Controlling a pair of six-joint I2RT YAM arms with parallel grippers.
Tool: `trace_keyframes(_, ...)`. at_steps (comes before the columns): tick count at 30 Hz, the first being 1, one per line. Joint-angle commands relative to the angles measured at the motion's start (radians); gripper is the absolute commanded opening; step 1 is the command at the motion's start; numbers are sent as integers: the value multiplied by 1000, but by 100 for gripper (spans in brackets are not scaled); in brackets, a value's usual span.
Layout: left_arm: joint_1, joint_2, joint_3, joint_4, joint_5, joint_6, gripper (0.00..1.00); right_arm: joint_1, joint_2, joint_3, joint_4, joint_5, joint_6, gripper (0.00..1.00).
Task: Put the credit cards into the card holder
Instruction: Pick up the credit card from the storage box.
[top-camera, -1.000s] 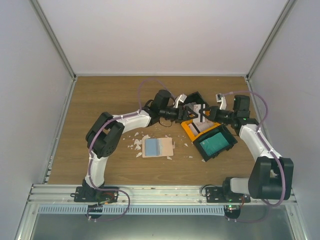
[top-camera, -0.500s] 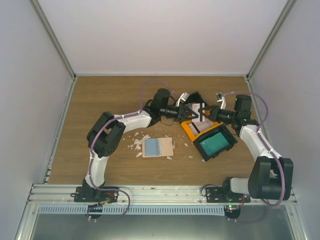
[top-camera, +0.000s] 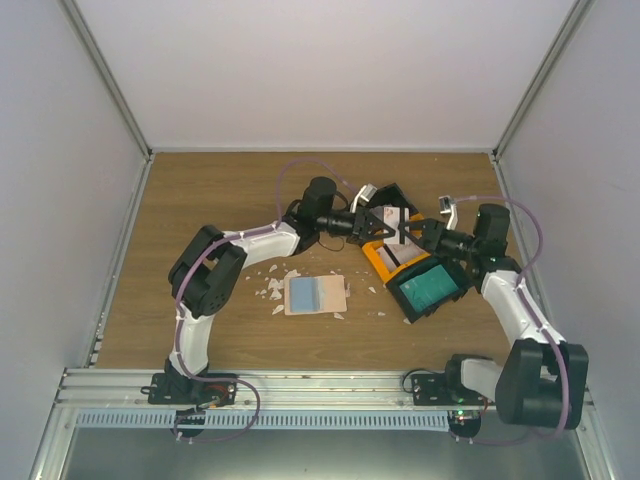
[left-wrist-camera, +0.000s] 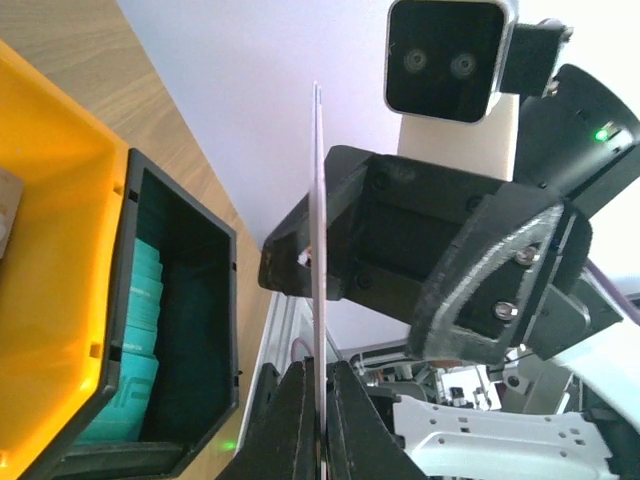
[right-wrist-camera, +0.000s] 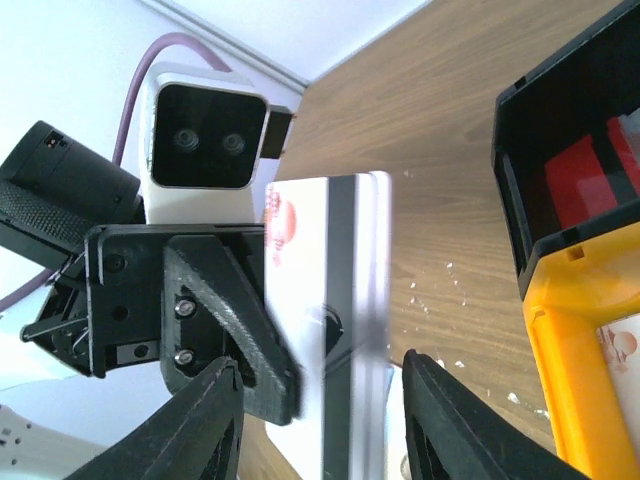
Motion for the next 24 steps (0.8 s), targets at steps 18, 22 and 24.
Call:
trace_keyframes(18,26,-178,-46,84,114,40,0,-41,-55,-59,181,-161,26,11)
trace_keyframes(22,25,-183,-38,84,125,42,0,-30,-74,-49,180,-175,20,14)
trace_keyframes(24,25,-182,-32,73,126,46,0,-25,-80,-44,179,-178,22,17)
